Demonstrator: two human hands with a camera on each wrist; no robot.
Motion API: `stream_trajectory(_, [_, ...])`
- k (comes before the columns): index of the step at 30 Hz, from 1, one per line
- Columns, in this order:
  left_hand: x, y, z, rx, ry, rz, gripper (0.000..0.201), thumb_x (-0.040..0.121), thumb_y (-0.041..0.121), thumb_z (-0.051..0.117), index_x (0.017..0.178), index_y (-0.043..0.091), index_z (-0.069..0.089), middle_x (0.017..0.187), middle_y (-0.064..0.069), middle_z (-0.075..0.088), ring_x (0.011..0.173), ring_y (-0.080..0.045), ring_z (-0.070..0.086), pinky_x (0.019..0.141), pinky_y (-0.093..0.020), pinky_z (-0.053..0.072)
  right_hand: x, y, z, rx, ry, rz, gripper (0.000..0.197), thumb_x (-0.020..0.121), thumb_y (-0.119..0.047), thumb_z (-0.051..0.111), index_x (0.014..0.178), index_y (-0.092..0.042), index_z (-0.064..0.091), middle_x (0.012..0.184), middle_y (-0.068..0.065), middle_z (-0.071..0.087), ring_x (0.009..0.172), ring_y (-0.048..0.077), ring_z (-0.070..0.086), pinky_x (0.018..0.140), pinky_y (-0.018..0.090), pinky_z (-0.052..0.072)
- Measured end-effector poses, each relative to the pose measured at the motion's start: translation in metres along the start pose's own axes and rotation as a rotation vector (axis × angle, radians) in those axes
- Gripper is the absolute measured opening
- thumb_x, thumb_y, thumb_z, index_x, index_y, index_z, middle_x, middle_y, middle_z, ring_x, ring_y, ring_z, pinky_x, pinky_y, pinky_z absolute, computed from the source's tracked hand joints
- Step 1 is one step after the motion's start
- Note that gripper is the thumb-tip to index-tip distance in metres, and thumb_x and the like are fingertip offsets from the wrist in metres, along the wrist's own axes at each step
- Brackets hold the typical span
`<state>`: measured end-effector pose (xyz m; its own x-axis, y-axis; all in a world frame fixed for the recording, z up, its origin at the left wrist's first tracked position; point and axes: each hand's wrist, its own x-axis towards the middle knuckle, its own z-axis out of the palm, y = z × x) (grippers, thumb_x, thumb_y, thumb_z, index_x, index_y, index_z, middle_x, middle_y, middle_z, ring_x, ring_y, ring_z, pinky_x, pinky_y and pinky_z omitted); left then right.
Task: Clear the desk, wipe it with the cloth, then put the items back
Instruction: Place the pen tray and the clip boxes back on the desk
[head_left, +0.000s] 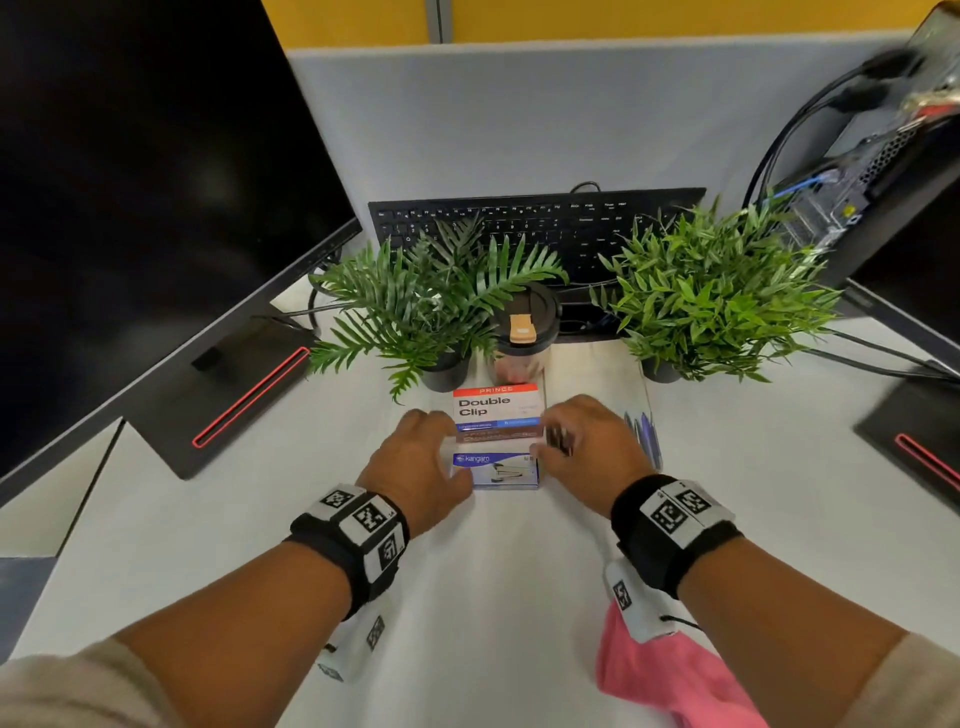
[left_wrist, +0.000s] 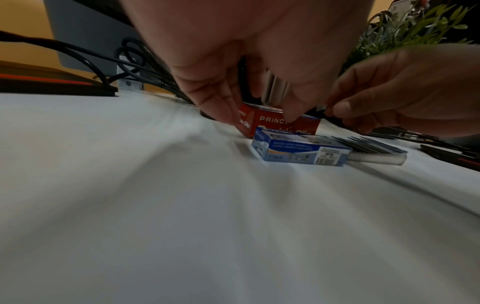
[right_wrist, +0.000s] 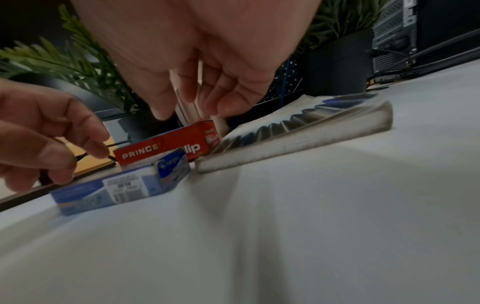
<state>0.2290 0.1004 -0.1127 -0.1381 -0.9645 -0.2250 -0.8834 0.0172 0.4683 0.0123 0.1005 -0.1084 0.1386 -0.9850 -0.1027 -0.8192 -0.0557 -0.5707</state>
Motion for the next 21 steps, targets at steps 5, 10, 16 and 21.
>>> stream_trajectory(5, [0.011,0.002,0.002,0.021,-0.103,0.02,0.082,0.079,0.035,0.071,0.148,0.028,0.028,0.137,0.0,0.042,0.108,-0.019,0.057,0.094,-0.026,0.049,0.01,-0.001,0.004,-0.058,-0.099,0.06,0.051,0.089,-0.031,0.063,0.137,-0.019,0.051,0.128,0.003,0.056,0.116,0.021,0.053,0.103,0.033,0.043])
stream_trajectory(10, [0.016,0.005,0.005,0.036,-0.113,0.006,0.083,0.079,0.035,0.073,0.148,0.024,0.03,0.139,-0.001,0.043,0.109,-0.018,0.057,0.095,-0.027,0.05,0.008,0.001,0.01,-0.053,-0.094,0.075,0.053,0.089,-0.031,0.062,0.139,-0.021,0.048,0.13,0.001,0.056,0.116,0.02,0.053,0.104,0.034,0.044])
stream_trajectory(16, [-0.002,0.003,0.005,0.055,-0.03,0.063,0.061,0.076,0.041,0.072,0.129,0.026,0.045,0.129,0.001,0.043,0.098,-0.017,0.058,0.087,-0.026,0.053,-0.01,0.007,0.002,-0.11,-0.036,-0.08,0.03,0.083,-0.044,0.065,0.11,-0.029,0.062,0.1,-0.008,0.056,0.091,0.012,0.053,0.083,0.028,0.049])
stream_trajectory(21, [-0.003,0.005,0.014,0.153,-0.141,0.065,0.054,0.081,0.041,0.067,0.129,0.024,0.049,0.129,0.001,0.044,0.106,-0.017,0.057,0.092,-0.024,0.051,-0.018,0.013,0.013,-0.171,-0.181,-0.13,0.038,0.082,-0.043,0.063,0.118,-0.03,0.06,0.109,-0.006,0.059,0.102,0.014,0.053,0.09,0.032,0.049])
